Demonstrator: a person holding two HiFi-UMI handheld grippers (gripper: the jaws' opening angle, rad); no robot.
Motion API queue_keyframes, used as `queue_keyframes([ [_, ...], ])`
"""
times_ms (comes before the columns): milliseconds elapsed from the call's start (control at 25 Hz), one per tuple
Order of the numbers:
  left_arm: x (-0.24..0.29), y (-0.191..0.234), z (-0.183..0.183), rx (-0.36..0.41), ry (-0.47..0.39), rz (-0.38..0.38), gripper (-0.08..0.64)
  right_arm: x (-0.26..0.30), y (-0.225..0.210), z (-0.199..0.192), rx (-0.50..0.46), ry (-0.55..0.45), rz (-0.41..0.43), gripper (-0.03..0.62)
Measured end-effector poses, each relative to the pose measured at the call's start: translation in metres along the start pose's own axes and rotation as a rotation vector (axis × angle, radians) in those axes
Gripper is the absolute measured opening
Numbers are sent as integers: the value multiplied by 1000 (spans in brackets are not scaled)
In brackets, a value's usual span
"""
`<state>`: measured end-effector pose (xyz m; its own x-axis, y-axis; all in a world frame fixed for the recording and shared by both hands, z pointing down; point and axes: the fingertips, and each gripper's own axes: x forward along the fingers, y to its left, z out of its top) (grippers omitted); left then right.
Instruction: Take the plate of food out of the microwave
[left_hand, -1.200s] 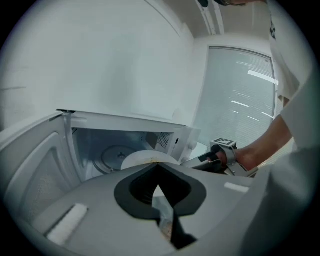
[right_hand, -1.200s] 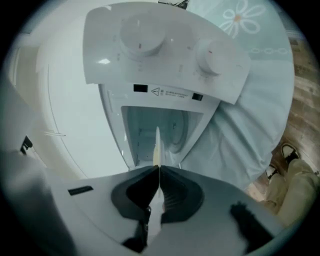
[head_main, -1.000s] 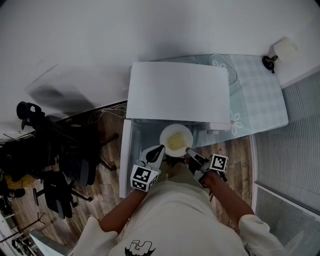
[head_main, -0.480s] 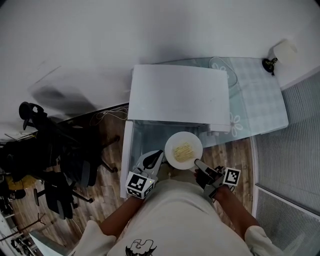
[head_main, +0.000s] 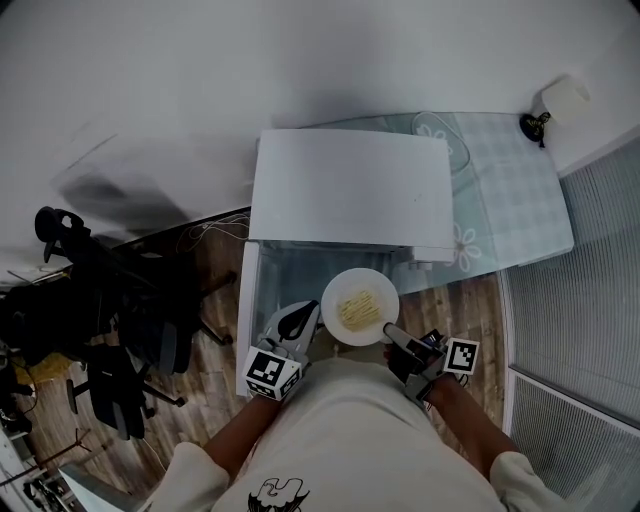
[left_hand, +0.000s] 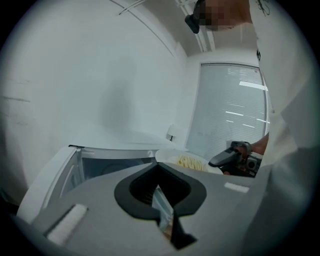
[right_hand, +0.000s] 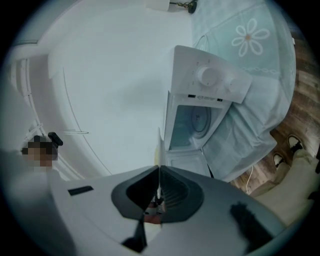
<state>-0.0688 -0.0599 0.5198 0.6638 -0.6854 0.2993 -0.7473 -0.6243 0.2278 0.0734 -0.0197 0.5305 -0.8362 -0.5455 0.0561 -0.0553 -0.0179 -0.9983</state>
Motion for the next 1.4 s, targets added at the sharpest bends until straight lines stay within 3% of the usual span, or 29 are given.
queue_keyframes([
  [1400, 4, 7, 15, 10, -22, 44, 3, 17, -17, -6, 31, 49, -52, 18],
])
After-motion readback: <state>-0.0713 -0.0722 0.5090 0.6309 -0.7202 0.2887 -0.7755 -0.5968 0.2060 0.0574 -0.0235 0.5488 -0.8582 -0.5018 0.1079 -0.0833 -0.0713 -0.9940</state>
